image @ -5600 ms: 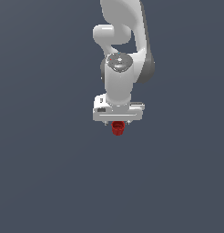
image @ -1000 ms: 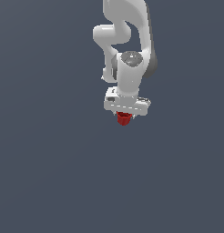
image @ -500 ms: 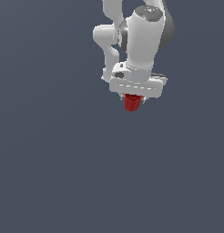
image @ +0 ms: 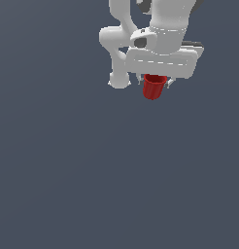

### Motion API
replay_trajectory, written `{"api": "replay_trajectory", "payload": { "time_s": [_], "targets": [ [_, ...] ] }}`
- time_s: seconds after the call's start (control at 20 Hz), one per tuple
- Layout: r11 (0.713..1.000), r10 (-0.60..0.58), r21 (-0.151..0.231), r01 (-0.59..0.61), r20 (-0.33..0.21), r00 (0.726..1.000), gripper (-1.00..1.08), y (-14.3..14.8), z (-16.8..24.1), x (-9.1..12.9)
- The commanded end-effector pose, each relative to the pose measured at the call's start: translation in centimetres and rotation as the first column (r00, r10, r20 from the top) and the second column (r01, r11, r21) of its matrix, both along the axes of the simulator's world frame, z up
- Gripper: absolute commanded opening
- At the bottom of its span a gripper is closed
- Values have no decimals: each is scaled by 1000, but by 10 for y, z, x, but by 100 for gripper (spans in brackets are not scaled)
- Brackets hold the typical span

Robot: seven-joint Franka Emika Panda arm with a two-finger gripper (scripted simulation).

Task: Pick up the object and move it to a goal position.

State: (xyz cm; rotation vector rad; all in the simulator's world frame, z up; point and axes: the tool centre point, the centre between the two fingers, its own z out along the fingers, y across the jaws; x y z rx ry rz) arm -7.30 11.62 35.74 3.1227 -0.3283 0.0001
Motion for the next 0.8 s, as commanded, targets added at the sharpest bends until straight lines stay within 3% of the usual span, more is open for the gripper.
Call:
{"api": "replay_trajectory", "payload": {
  "time_s": [0.0, 0.4, 0.75],
  "targets": [
    [1000, 0, 0, 0, 1, 1000, -100, 7, 27, 0],
    [1000, 0, 1, 0, 0, 1000, -100, 26, 99, 1],
    [1000, 0, 1, 0, 0, 1000, -100, 37, 137, 3]
  ]
}}
